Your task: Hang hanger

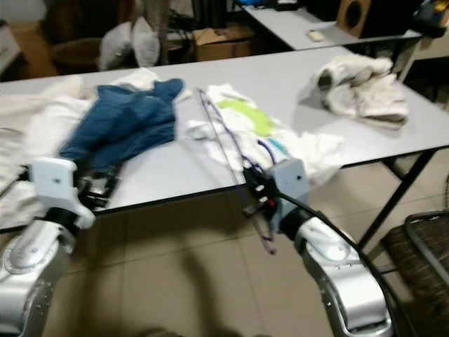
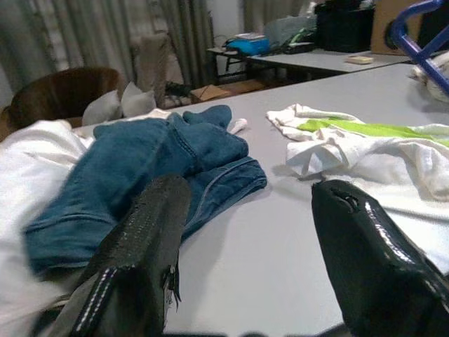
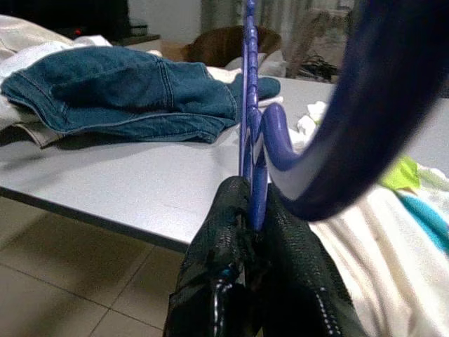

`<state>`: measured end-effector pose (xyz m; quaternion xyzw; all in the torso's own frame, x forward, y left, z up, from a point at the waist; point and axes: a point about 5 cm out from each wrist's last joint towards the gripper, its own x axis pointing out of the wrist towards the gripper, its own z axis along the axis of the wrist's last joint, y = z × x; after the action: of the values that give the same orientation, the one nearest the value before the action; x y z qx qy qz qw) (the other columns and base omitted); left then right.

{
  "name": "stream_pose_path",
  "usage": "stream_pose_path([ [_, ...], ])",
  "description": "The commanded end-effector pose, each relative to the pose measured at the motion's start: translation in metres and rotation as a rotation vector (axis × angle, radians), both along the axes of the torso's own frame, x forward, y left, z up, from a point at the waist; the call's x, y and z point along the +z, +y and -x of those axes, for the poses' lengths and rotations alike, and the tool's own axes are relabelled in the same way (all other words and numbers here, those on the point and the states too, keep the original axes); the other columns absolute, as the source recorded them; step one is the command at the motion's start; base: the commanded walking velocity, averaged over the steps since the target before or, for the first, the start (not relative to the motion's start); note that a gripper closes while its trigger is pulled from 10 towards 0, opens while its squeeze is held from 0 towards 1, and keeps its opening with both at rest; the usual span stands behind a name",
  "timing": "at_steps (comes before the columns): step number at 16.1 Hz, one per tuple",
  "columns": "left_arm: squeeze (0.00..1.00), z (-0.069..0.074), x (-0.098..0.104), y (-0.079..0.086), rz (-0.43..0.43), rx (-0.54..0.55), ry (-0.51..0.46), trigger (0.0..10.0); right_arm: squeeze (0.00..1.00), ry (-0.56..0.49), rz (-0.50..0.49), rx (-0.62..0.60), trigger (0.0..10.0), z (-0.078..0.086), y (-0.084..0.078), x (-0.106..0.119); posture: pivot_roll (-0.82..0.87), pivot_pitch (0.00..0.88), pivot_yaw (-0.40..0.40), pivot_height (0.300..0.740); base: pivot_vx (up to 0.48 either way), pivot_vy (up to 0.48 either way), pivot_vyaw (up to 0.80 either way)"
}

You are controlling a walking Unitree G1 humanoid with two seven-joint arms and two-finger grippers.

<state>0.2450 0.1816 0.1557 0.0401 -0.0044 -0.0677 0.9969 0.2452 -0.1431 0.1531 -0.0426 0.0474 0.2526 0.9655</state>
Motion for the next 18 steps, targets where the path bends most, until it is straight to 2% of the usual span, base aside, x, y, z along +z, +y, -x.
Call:
stream_pose_path([
  [1, 0.0, -0.001, 0.003, 0.003, -0.014, 0.009, -0.007, 10.0, 0.0, -0.02, -0.003, -0.002, 10.0, -0.001, 0.002, 0.004, -0.13, 0.002, 0.054, 0.74, 0.0, 0.375, 0.0],
  [3, 0.0, 0.0, 0.0, -0.001, -0.005, 0.0, 0.005, 10.0, 0.0, -0.018, -0.001, -0.012, 10.0, -0.001, 0.002, 0.003, -0.13, 0.002, 0.053, 0.74, 0.0, 0.186, 0.0],
  [5, 0.0, -0.001, -0.006, -0.011, -0.03, -0.037, 0.034, 10.0, 0.0, -0.022, -0.01, -0.043, 10.0, -0.003, 0.003, 0.002, -0.13, 0.004, 0.053, 0.74, 0.0, 0.0, 0.0],
  [8, 0.0, -0.006, -0.009, -0.018, -0.014, -0.058, 0.04, 10.0, 0.0, -0.025, -0.023, -0.06, 10.0, -0.004, 0.006, 0.002, -0.13, 0.003, 0.056, 0.74, 0.0, 0.0, 0.0],
  [18, 0.0, -0.016, -0.011, -0.023, -0.021, -0.058, 0.052, 10.0, 0.0, -0.019, -0.015, -0.068, 10.0, -0.005, 0.0, 0.0, -0.13, 0.004, 0.057, 0.74, 0.319, 0.0, 0.0],
])
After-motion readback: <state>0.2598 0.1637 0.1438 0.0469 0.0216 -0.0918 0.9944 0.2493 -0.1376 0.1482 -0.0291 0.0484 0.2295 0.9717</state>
